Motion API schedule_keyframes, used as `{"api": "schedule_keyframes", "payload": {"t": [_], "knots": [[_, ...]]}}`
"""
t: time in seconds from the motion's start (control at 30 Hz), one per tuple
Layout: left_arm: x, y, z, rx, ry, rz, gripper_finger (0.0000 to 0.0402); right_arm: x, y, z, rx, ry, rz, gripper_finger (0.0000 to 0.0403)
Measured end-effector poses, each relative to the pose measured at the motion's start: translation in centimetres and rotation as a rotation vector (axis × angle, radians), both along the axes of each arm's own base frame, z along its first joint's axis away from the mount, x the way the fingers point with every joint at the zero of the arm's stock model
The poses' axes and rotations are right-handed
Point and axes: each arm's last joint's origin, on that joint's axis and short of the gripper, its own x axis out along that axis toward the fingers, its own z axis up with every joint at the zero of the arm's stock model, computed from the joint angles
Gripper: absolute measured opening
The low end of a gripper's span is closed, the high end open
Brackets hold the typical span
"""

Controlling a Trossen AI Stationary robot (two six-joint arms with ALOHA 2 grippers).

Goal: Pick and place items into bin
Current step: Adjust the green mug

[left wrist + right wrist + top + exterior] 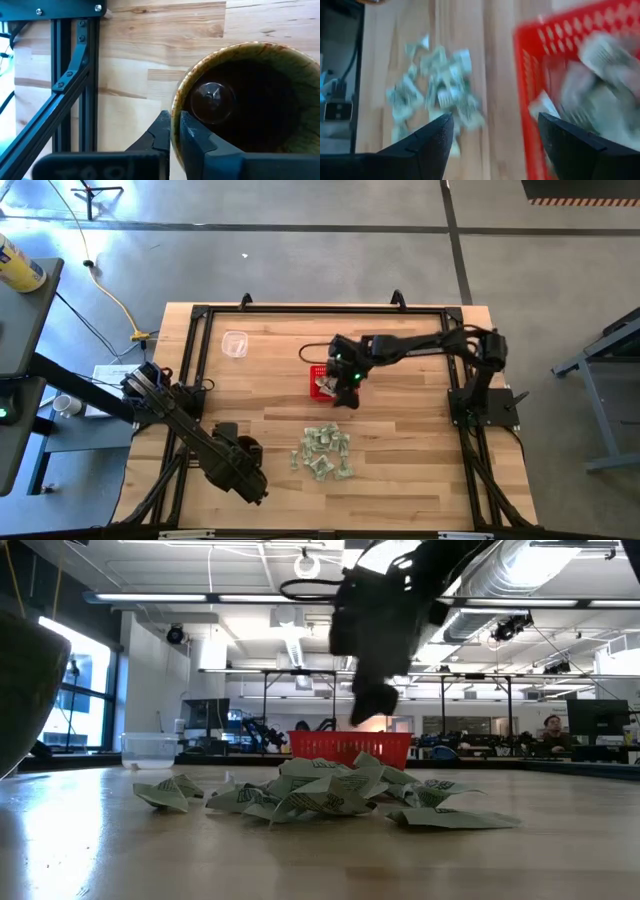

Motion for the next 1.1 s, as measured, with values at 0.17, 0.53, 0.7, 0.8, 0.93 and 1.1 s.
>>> {"api": "schedule_keyframes", "payload": {"t": [0.17, 0.53, 0.7, 0.8, 0.93, 1.1], "knots": [[-0.2, 0.0, -0.3, -0.002, 0.019, -0.001, 0.0063, 2.2, 3.1, 0.5, -0.001, -0.064, 0.064, 0.0279], [-1.1, -0.5, -1.5, -0.005, 0.051, -0.027, 0.0066, 5.3, 8.5, 2.6, 0.006, -0.299, 0.169, 0.0279], [-1.1, -0.5, -1.5, -0.001, 0.047, -0.031, 0.0066, 6.9, 10.2, 0.9, 0.06, -0.356, 0.151, 0.0279], [-1.1, -0.5, -1.5, 0.002, 0.047, -0.032, 0.0066, 7.0, 10.5, 0.2, 0.077, -0.333, 0.142, 0.0279], [-1.2, -0.4, -1.4, 0.002, 0.044, -0.034, 0.0074, 7.0, 10.7, 0.2, 0.075, -0.331, 0.148, 0.0279], [-0.7, -0.7, -1.2, -0.007, -0.014, -0.043, 0.0132, 6.9, 10.6, 0.0, 0.077, -0.309, 0.146, 0.0279]]}}
